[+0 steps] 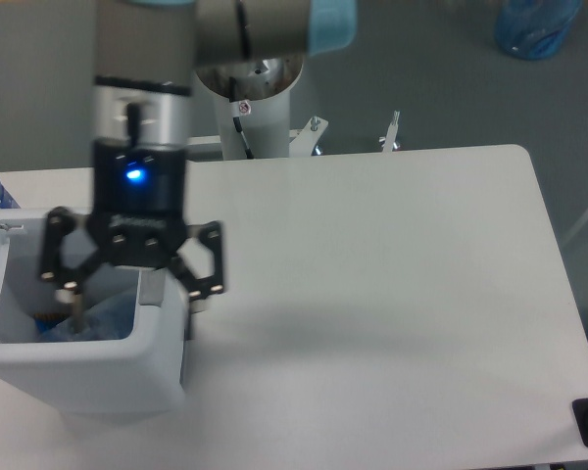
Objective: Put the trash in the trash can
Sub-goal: 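Open the gripper to release the bottle and withdraw upward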
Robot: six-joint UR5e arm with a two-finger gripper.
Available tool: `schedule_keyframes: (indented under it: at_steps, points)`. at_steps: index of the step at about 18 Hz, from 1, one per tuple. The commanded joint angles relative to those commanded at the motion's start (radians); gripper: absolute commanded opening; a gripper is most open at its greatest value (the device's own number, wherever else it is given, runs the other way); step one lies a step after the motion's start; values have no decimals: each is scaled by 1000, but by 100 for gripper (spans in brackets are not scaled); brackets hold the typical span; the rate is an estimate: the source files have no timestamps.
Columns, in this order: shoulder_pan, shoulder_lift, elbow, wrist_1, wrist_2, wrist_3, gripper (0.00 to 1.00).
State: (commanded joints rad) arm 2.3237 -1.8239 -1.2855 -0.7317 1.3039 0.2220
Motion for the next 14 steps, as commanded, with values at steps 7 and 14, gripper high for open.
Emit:
schedule_keyframes:
  at_steps: [7, 14]
  points:
    - [85, 6, -3, -64, 141, 235, 100]
    - [158, 20, -18, -224, 219, 551, 100]
